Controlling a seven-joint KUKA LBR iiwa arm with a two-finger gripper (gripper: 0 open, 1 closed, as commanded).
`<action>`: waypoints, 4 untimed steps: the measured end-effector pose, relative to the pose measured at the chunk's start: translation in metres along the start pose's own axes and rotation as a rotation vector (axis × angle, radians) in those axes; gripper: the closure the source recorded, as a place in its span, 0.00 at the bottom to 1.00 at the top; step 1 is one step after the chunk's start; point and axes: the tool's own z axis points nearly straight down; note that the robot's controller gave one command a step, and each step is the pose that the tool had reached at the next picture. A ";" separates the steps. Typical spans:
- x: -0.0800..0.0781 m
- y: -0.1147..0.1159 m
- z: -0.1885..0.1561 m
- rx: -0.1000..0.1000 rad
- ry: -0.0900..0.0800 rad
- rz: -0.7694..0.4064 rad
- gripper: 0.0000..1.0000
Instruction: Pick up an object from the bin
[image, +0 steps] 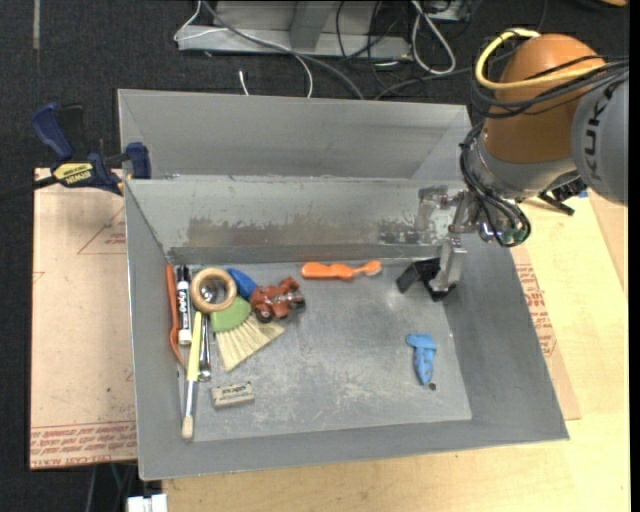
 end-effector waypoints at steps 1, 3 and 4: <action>-0.001 0.000 -0.006 0.001 -0.007 -0.002 0.00; 0.002 -0.052 0.081 -0.002 -0.016 0.190 0.00; 0.001 -0.070 0.086 0.001 -0.014 0.093 0.00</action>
Offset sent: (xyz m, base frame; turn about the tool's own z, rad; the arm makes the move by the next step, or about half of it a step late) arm -0.0190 -0.0620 -0.1381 -0.0359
